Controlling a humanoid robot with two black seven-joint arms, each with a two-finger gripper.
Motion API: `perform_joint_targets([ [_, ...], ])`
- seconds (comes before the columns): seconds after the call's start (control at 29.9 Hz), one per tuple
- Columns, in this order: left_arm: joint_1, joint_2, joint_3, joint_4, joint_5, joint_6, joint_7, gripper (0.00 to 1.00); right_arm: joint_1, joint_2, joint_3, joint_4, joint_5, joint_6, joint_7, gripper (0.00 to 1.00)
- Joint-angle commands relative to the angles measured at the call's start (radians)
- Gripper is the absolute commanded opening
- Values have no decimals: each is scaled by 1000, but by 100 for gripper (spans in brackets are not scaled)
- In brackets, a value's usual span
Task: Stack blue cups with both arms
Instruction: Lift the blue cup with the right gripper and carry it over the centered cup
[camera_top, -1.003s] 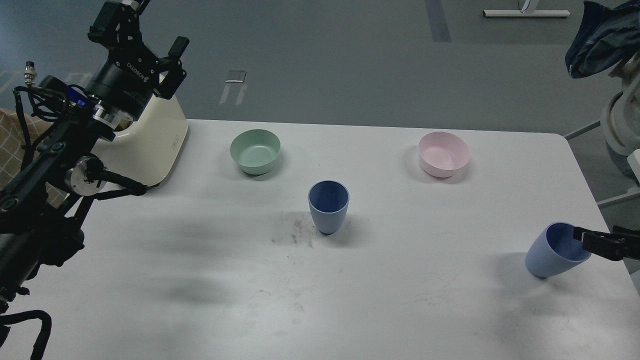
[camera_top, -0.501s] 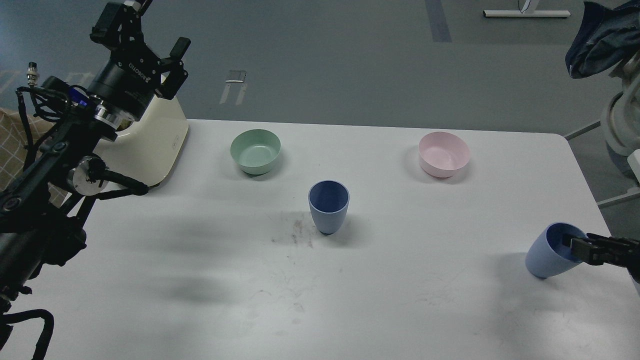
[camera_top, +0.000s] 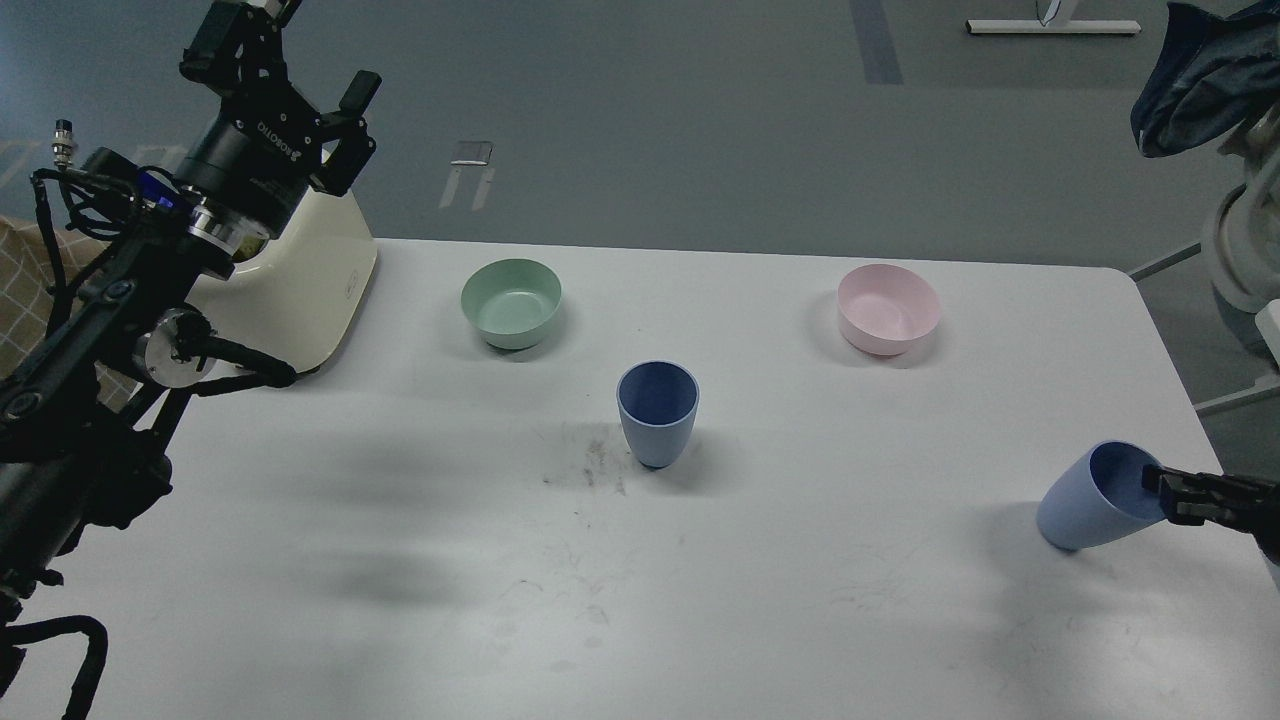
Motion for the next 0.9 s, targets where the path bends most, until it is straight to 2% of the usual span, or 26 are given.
perform_joint_targets([
  [0.0,-2,0,1,0,0,0,0,97,21,2,28,6,10,0,5,0],
  [0.17,-2,0,1,-2,0,-2,0,97,107,-8,109,9,31,0,19,0],
  [0.3,0,-3,-1,-5,2,0,0,97,300,-19,123,12,94,0,21,0],
  [0.43,-5,1,-3,-5,-3,-3,0,97,411,13,108,16,94,0,12,0],
  [0.53,-6,3,-3,-5,-3,-5,-1,97,546,111,7,35,91,0,-5,0],
  [0.6,-6,3,-3,-5,-3,-3,0,97,606,133,-64,35,86,0,-22,0],
  [0.7,-5,3,-7,0,-5,-2,0,98,773,192,-265,36,85,0,-47,0],
  [0.77,-5,3,-10,0,-9,-3,-1,98,882,281,-404,36,83,0,-80,0],
  [0.87,-5,3,-7,0,-9,-2,-3,98,957,362,-499,32,85,0,-113,0],
])
